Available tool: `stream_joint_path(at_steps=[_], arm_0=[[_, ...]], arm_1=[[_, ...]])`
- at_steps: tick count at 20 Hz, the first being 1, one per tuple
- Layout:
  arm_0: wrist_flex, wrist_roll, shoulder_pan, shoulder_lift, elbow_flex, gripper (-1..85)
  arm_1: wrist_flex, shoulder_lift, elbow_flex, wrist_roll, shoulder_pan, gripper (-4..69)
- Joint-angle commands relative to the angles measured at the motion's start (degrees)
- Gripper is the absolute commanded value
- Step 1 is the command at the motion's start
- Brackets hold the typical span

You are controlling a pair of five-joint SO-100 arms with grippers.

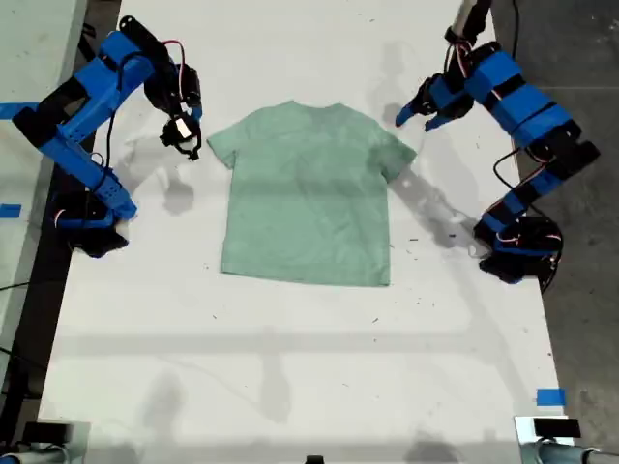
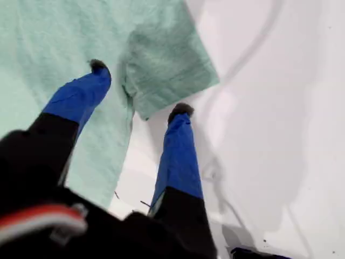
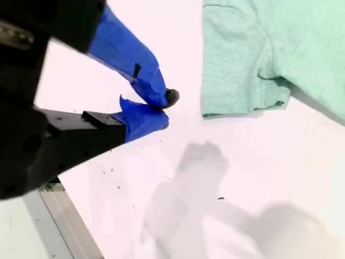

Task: Fold tshirt

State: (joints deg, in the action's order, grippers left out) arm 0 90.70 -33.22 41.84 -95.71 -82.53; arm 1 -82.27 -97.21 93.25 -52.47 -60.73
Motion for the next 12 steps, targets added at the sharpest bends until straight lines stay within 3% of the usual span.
stream_joint_path(at_steps=[1,6,10,12], arm_0=[[-2.2,-0.9,0.6,-0.2,0.5,0.1],[-3.1,-1.0,0.4,0.1,-1.4,0.1],[-2.8,-1.0,0.4,-0.2,-1.6,0.1],[-2.8,-1.0,0.4,-0.4,-1.8,0.1]], arm_1=[[8.4,1.5,5.3,-2.0,-1.2,23.4],[22.2,11.8,12.2,-5.4,-3.2,24.0],[24.9,19.8,9.4,-7.0,-3.7,23.7],[24.6,21.1,8.0,-7.6,-3.8,8.7]])
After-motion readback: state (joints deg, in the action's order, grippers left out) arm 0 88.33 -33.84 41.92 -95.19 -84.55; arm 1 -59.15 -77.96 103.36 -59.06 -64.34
